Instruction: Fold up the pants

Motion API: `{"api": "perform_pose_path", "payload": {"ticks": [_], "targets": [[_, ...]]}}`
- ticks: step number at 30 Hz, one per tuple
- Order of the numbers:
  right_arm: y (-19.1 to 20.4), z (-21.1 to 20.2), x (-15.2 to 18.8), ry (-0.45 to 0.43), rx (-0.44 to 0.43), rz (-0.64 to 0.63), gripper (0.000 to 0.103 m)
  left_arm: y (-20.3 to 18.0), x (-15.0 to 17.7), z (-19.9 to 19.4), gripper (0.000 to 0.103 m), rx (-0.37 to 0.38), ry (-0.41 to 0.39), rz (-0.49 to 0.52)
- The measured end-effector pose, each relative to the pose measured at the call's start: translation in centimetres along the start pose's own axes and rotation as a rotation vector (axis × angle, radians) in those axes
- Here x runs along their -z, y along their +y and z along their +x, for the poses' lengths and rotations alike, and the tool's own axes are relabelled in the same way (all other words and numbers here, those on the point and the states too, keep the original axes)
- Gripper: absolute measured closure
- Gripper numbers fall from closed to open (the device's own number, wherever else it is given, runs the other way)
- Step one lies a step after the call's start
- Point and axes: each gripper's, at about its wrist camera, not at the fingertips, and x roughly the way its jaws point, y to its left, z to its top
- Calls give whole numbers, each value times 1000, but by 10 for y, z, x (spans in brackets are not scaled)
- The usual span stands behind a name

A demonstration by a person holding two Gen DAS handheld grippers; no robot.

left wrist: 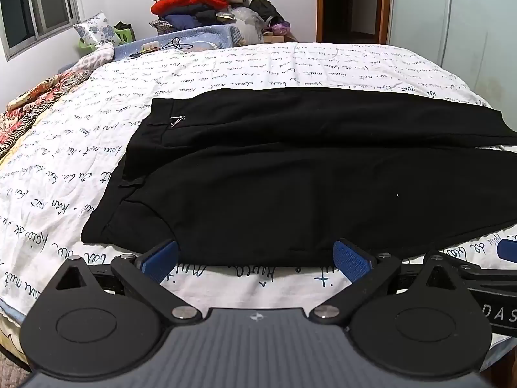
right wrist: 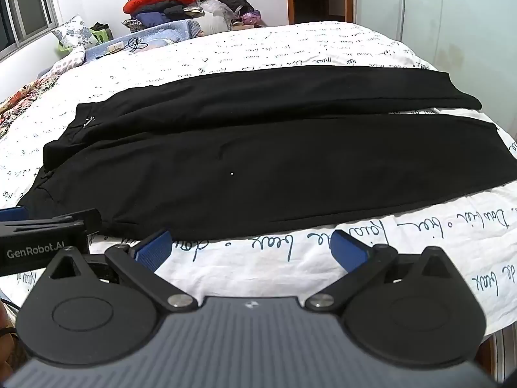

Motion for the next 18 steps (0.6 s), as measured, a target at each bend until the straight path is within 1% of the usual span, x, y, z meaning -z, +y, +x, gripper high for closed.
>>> {"api": "perform_pose_path", "payload": {"ticks": [4, 11, 18], "targets": [[-1, 2, 2, -1, 13, 3, 0, 1, -1, -1, 0, 1, 0, 0], [-4, 1, -2, -15, 102, 38, 0, 3, -2, -1, 0, 3, 2, -5], [-9, 4, -2, -3, 116, 62, 0, 2, -3, 0, 0, 3, 6, -3]]}}
